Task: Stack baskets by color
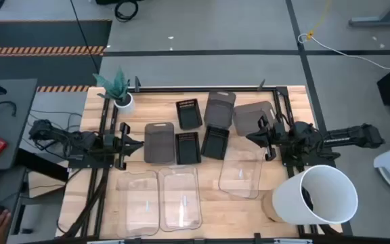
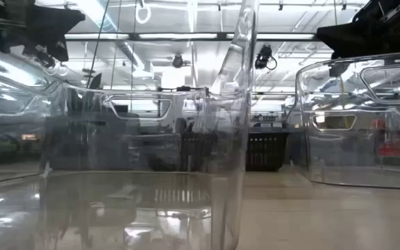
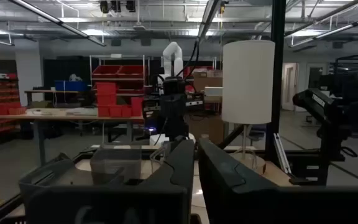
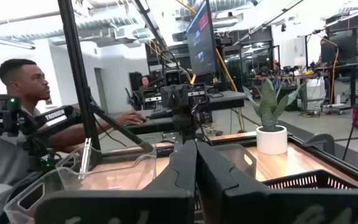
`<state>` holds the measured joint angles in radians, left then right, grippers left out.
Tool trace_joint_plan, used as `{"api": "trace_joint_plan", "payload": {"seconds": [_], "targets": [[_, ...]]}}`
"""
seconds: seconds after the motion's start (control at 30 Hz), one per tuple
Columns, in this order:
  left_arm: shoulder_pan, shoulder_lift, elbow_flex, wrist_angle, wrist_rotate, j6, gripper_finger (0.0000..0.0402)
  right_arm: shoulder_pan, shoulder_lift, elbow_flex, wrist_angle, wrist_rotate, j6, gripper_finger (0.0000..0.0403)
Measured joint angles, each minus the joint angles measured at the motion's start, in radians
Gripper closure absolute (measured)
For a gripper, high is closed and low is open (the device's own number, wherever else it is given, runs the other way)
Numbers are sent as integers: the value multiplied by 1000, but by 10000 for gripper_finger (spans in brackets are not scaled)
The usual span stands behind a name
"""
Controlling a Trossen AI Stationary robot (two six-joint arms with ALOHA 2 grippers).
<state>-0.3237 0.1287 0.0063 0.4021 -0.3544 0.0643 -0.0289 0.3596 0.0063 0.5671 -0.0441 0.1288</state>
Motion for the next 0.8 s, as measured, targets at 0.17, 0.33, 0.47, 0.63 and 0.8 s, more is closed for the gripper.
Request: {"api": "trace_joint_plan", "payload": {"seconds": [0.17, 0.33, 0.47, 0.63, 0.8], "targets": [[0, 0, 0, 0, 0, 0, 372, 0, 0, 0, 0, 0, 0, 393], [0, 0, 0, 0, 0, 0, 366, 0, 0, 0, 0, 0, 0, 393], [0, 0, 0, 0, 0, 0, 367, 0, 0, 0, 0, 0, 0, 393], [0, 0, 0, 0, 0, 0, 373, 0, 0, 0, 0, 0, 0, 393], [0, 0, 0, 0, 0, 0, 369, 0, 0, 0, 0, 0, 0, 393]]}}
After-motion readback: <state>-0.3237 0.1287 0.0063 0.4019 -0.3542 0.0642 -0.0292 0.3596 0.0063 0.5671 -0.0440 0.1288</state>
